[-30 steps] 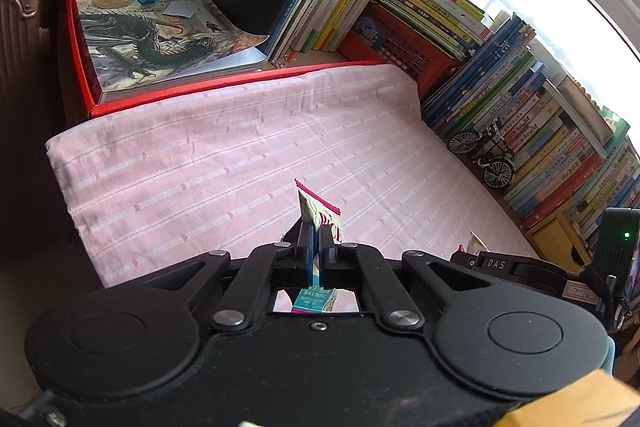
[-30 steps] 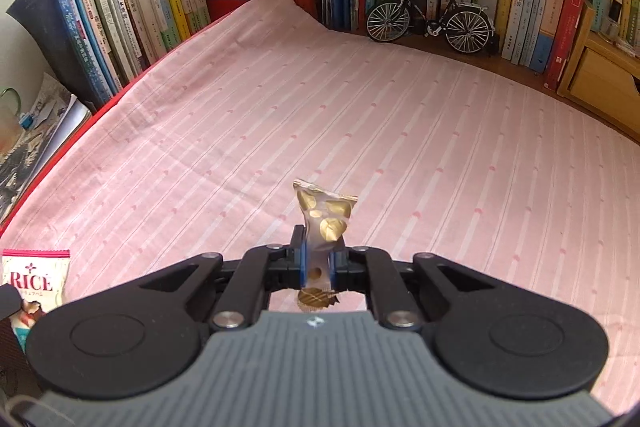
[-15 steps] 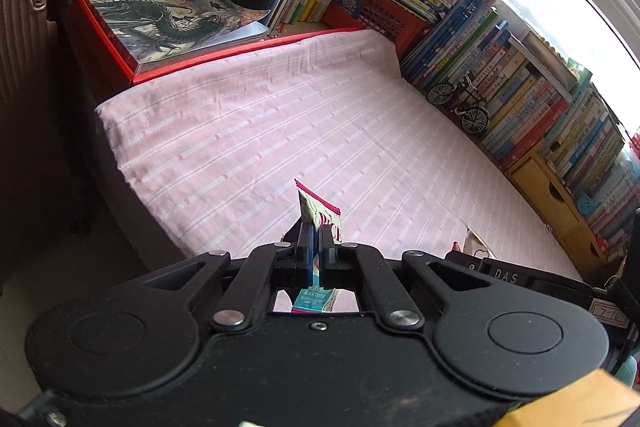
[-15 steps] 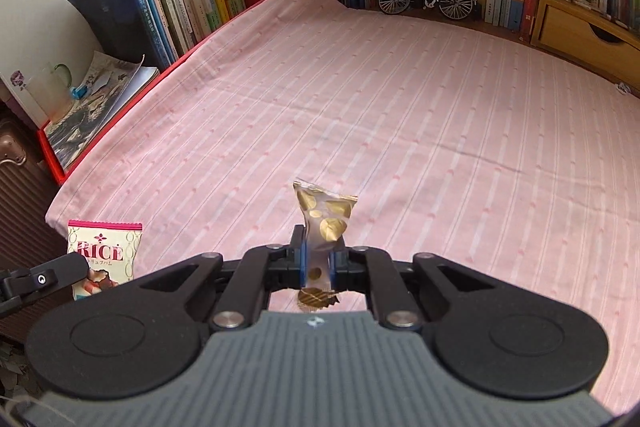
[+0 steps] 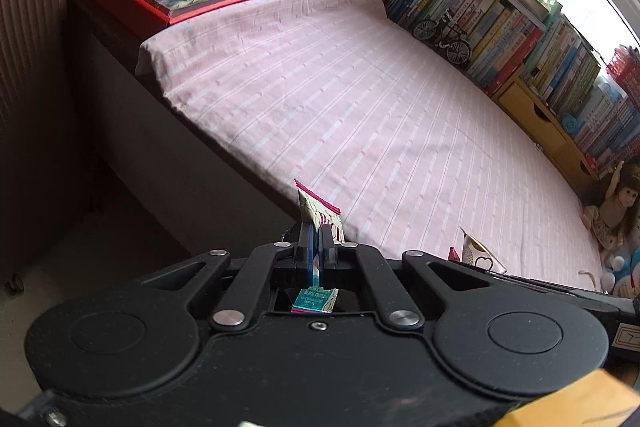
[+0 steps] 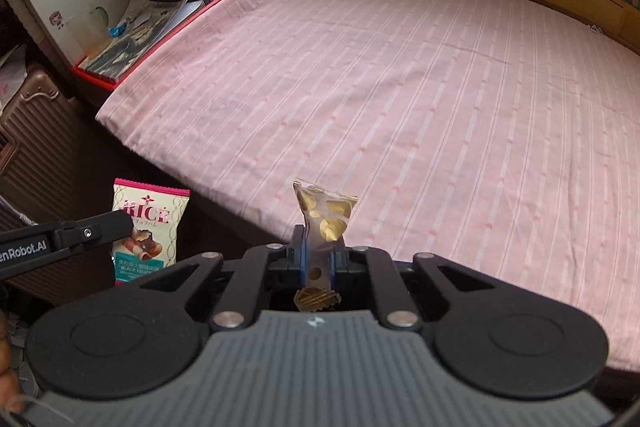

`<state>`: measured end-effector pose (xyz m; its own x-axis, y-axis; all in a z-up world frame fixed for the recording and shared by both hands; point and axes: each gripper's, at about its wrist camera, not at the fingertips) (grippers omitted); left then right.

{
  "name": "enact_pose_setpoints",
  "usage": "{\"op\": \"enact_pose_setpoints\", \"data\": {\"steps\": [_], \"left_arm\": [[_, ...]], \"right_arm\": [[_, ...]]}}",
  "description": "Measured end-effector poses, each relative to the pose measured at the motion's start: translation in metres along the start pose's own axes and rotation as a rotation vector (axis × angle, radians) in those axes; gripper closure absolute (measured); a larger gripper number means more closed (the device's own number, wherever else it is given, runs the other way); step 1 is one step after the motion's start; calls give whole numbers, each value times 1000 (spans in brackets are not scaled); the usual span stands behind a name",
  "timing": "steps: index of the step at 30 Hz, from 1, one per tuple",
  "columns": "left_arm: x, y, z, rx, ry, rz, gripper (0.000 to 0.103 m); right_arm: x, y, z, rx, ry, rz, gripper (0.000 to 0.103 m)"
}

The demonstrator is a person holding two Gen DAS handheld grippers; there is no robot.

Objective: Collect trash
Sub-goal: 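Lower both held items down over the black bin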

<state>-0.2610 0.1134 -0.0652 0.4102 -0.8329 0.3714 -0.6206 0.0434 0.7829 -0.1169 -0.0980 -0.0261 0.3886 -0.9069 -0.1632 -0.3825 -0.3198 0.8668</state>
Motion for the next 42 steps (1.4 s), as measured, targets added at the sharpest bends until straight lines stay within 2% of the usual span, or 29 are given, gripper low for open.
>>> {"op": "enact_pose_setpoints", "data": {"steps": [12,19,34,42], "left_arm": [[-15,-56,57,-203,-35,-28,102],[-22,-96,75,-298,-40,-59,101],[-35,-152,100,-408,-52,-122,101],[-43,-165,110,-439,-52,-144,101]], "right_arm": [[-1,-26,58,-104,-82,-2,89],[1,-55,78,-169,-111,-5,89],[0,-97,94,-246,-111,15,89],[3,-115,96,-271,-150,19,89]]}}
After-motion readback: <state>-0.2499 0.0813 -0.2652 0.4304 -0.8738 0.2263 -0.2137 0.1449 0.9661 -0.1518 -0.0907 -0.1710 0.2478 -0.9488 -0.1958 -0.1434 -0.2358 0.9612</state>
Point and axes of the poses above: each gripper's, at about its wrist camera, not at the fingertips, and y roughly against the way its jaws point, x to its right, z to its underside, and after that the axes turned 2 degrees about -x, right-handed
